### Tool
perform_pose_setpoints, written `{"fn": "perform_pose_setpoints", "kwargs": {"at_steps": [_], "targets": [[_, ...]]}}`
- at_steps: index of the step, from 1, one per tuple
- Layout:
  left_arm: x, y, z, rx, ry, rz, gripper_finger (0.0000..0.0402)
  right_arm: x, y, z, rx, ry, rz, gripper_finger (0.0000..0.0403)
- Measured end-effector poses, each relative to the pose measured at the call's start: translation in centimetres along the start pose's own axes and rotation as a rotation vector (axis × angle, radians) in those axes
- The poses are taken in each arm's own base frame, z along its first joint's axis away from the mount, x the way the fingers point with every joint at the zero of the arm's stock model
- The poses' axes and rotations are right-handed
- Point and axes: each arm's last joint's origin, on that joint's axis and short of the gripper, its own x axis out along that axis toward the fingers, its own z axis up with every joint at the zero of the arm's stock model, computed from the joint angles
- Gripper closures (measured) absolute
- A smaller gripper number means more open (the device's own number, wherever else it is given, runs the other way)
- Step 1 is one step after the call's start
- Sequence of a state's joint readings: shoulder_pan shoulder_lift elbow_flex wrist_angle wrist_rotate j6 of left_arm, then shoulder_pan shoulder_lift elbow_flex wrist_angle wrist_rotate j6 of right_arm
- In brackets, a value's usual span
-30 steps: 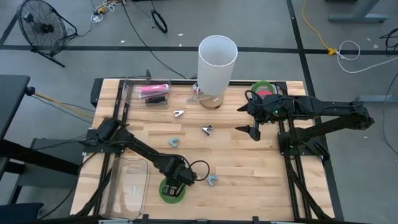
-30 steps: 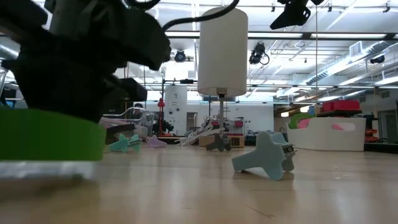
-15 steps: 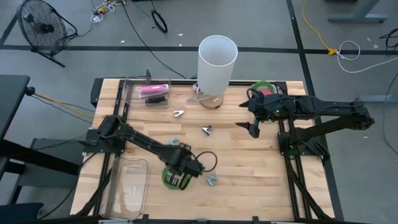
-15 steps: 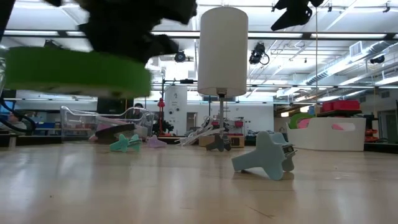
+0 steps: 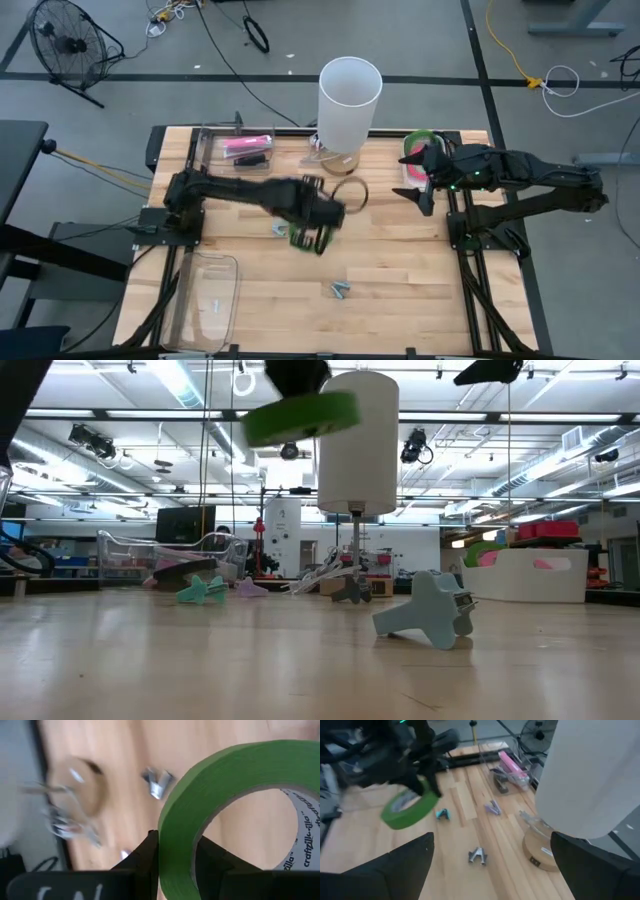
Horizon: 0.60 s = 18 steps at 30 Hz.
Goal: Pick and place Stapler, Stapler remover, tape
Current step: Put the green tape into the white bin
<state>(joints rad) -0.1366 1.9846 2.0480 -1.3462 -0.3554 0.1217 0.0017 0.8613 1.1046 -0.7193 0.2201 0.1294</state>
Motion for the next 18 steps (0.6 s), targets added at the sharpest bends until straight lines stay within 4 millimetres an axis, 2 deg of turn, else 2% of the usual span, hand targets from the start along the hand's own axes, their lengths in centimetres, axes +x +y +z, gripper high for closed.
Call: {"fn": "perform_pose_setpoints", "kwargs": {"at_steps": [10,18], "targets": [[-6.0,8.0,1.6,-0.137,-0.367,0.144,0.0312,-2.5,-0.2,0.5,0.034,-0.124,0.132,0.0005],[-8.7,12.5,2.3,-0.284,-0.743,0.127,0.0311,-3.0,0.3,1.9,0.044,-0.262,0.271,0.0005]]}}
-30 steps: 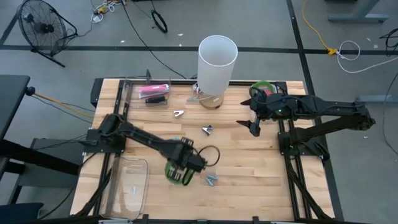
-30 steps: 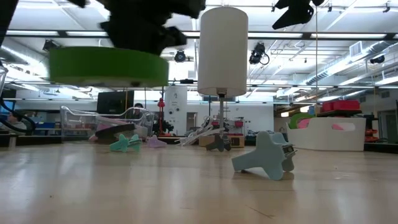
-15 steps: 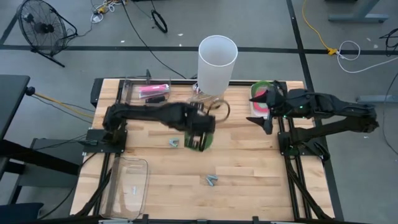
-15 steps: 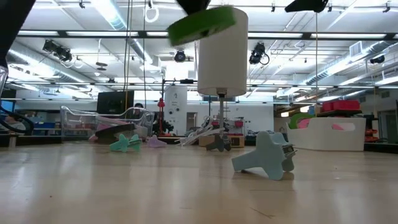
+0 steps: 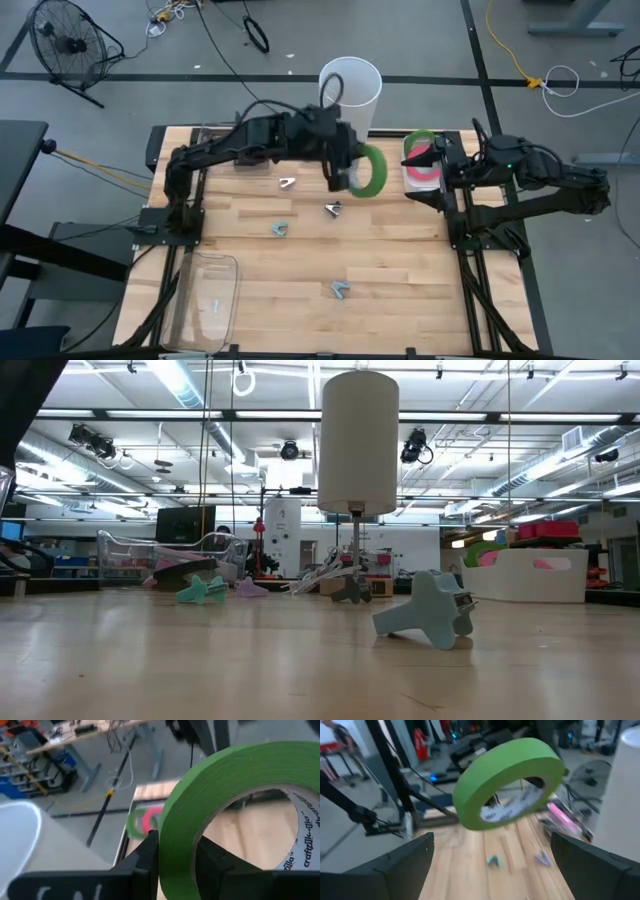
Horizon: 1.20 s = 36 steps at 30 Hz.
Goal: Pick and place Stapler, Stapler remover, tape
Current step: Put the green tape into the white bin
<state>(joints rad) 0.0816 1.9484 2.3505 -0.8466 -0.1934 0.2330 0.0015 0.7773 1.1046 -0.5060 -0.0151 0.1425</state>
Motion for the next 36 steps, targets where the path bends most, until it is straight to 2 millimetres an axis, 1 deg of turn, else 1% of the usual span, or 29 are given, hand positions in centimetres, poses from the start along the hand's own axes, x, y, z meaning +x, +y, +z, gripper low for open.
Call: {"fn": "perform_pose_setpoints", "kwargs": {"at_steps": [6,11,16,22,26,30,36], "targets": [[0.1,1.2,1.3,-0.053,-0.17,-0.028,0.0311,0.2,0.2,1.2,-0.004,-0.117,0.02,0.0005],[0.0,1.6,1.8,-0.064,-0.229,-0.01,0.0311,0.9,0.3,1.9,-0.007,-0.189,0.031,0.0005],[0.3,1.6,2.0,-0.068,-0.254,-0.002,0.0311,2.2,0.4,2.3,-0.009,-0.217,0.072,0.0005],[0.9,1.4,1.8,-0.075,-0.241,-0.007,0.0311,4.3,0.6,2.0,-0.007,-0.174,0.147,0.0005],[1.0,1.4,1.7,-0.09,-0.237,-0.02,0.031,5.2,0.7,1.9,0.001,-0.166,0.194,0.0008],[1.1,1.3,1.6,-0.089,-0.23,-0.022,0.0311,5.5,0.7,1.9,0.007,-0.165,0.197,0.0031],[1.1,1.3,1.6,-0.09,-0.231,-0.022,0.0309,5.5,0.7,1.9,0.013,-0.165,0.198,0.0095]]}}
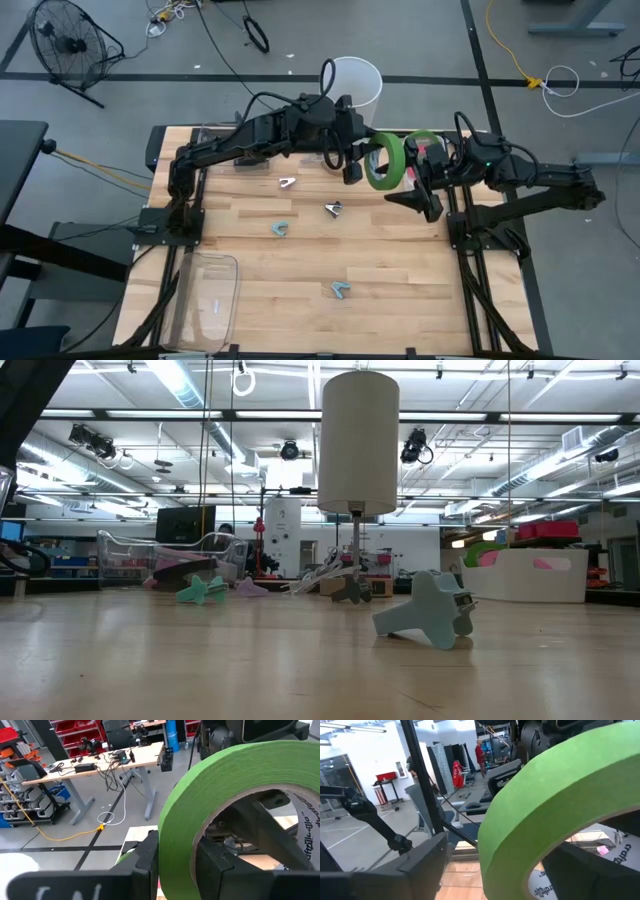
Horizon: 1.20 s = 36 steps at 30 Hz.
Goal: Pick and place Stapler, Stapler remover, tape
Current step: Put the green tape into the white bin
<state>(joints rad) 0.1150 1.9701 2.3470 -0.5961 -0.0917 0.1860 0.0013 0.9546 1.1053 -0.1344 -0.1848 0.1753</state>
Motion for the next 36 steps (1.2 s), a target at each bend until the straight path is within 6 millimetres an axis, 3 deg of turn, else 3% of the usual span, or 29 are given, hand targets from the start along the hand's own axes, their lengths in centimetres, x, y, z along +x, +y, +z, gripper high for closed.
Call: {"fn": "perform_pose_setpoints", "kwargs": {"at_steps": [20,29,36], "targets": [[0.01,-0.08,-0.01,-0.01,0.0,-0.005,0.0302,-0.02,0.0,-0.03,0.007,0.004,-0.001,0.0307],[0.03,-0.1,-0.02,-0.018,0.0,-0.011,0.029,-0.02,0.0,-0.03,0.013,0.004,0.0,0.0312],[0.0,0.02,0.06,-0.022,0.0,0.033,0.0203,-0.01,-0.03,-0.18,0.031,0.017,-0.001,0.0313]]}}
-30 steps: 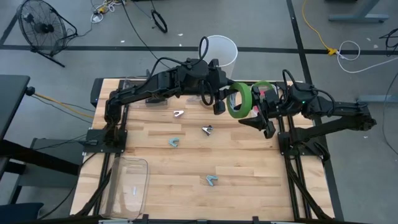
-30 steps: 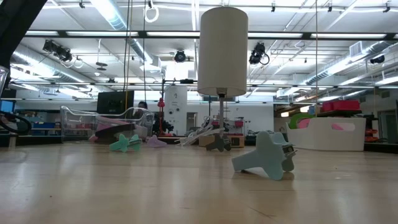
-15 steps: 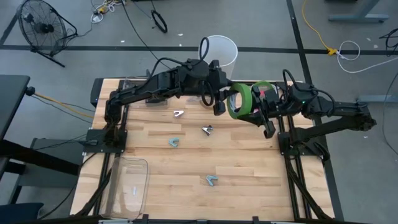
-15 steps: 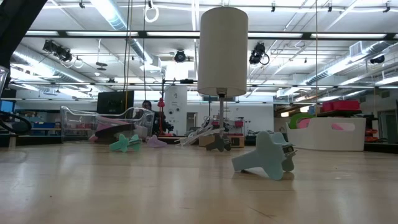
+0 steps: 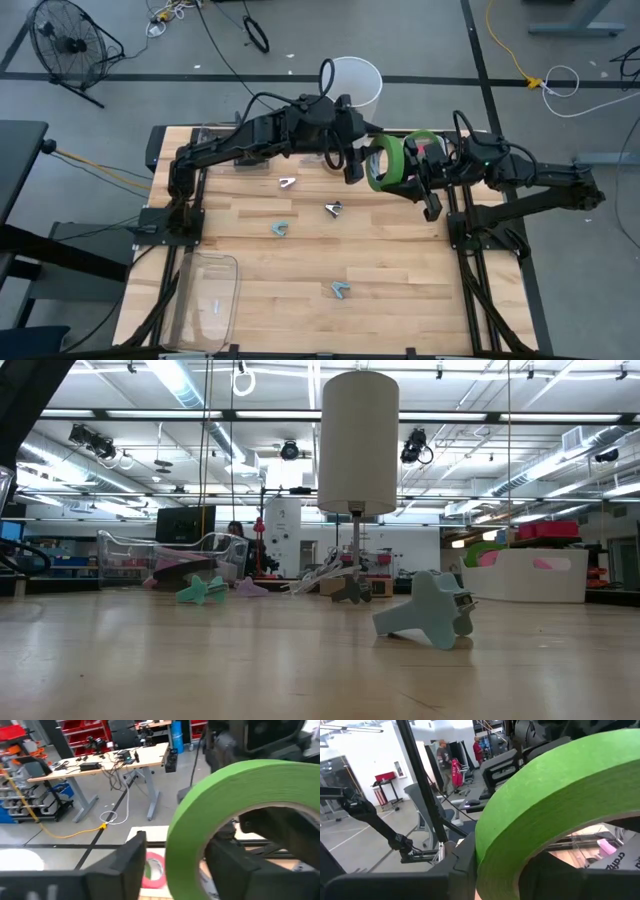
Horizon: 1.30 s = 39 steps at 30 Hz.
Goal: Pick and place Stapler, Stapler remover, tape
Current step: Put the green tape into the white bin
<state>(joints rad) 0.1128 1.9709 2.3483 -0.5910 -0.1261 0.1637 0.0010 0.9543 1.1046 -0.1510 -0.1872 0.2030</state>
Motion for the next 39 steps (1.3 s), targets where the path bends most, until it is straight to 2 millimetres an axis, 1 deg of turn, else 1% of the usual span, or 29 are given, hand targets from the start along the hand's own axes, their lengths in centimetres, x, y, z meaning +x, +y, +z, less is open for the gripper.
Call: {"fn": "perform_pose_setpoints", "kwargs": {"at_steps": [4,6,8,12,19,25,29,34,39], "targets": [[-0.6,0.1,-0.1,0.01,0.044,0.012,0.0146,0.0,0.0,-0.3,0.004,0.03,-0.001,0.0314],[-1.2,0.2,-0.1,0.008,0.065,0.011,0.0128,-0.1,-0.1,-0.5,0.005,0.048,-0.006,0.0314],[-2.0,0.3,0.0,-0.009,0.087,0.01,0.012,-0.1,-0.2,-0.6,0.005,0.058,-0.032,0.0314],[-4.1,0.7,0.3,-0.02,0.144,0.003,0.0123,-0.2,-0.3,-0.7,-0.017,0.063,-0.081,0.0314],[-8.7,1.4,1.0,-0.048,0.218,-0.003,0.0145,-0.6,-0.6,-1.2,-0.047,0.119,-0.168,0.0314],[-11.1,1.4,1.7,-0.085,0.197,-0.009,0.0158,-1.0,-1.4,-2.3,-0.052,0.235,-0.255,0.0314],[-11.8,1.4,2.1,-0.088,0.18,-0.012,0.0161,-1.5,-2.0,-3.1,-0.081,0.332,-0.346,0.0314],[-11.8,1.3,2.1,-0.104,0.179,-0.027,0.0161,-2.1,-2.8,-3.9,-0.101,0.429,-0.446,0.0314],[-11.8,1.2,2.1,-0.123,0.179,-0.028,0.0161,-2.7,-3.5,-4.5,-0.091,0.511,-0.511,0.0314]]}}
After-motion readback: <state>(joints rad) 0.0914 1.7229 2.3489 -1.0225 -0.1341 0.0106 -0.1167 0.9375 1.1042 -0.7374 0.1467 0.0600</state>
